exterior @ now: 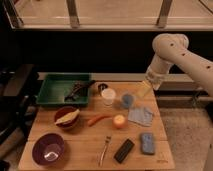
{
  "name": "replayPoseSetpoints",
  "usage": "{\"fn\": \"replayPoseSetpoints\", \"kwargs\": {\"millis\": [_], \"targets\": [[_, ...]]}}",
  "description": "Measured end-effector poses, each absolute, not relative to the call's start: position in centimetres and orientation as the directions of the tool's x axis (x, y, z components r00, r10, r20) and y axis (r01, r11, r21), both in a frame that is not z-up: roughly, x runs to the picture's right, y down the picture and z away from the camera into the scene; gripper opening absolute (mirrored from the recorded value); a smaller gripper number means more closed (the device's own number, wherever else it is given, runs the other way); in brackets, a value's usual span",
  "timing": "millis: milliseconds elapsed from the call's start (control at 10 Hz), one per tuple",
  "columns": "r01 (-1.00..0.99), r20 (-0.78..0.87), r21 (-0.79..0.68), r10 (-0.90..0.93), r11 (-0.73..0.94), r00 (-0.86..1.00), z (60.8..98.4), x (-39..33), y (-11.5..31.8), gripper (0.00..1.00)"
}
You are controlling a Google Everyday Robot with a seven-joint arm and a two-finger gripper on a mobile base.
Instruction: Place towel in plastic cup
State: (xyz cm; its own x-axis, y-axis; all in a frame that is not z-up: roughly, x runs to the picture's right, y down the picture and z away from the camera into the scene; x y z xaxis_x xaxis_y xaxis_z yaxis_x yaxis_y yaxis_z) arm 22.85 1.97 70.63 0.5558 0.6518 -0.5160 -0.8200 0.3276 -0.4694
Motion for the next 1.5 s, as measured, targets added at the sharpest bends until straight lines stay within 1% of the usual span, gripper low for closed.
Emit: {"fn": "replayPoseSetpoints", "kwargs": {"millis": [300, 500, 700, 1200, 1500], "targets": [[-0.82, -0.532, -0.471, 0.636, 0.327, 0.559, 70.7, 23.2, 2.4, 0.75], [-0.813, -0.566, -0.47, 0.589, 0.344, 0.577, 72.2, 22.9, 3.9, 0.75], [-0.825, -0.549, -0.447, 0.623, 0.344, 0.557, 74.2, 23.9, 5.5, 0.75], [-0.877, -0.504, -0.388, 0.732, 0.283, 0.459, 78.1, 24.6, 6.1, 0.75], [-0.885, -0.515, -0.387, 0.735, 0.26, 0.441, 78.6, 24.7, 6.5, 0.75]]}}
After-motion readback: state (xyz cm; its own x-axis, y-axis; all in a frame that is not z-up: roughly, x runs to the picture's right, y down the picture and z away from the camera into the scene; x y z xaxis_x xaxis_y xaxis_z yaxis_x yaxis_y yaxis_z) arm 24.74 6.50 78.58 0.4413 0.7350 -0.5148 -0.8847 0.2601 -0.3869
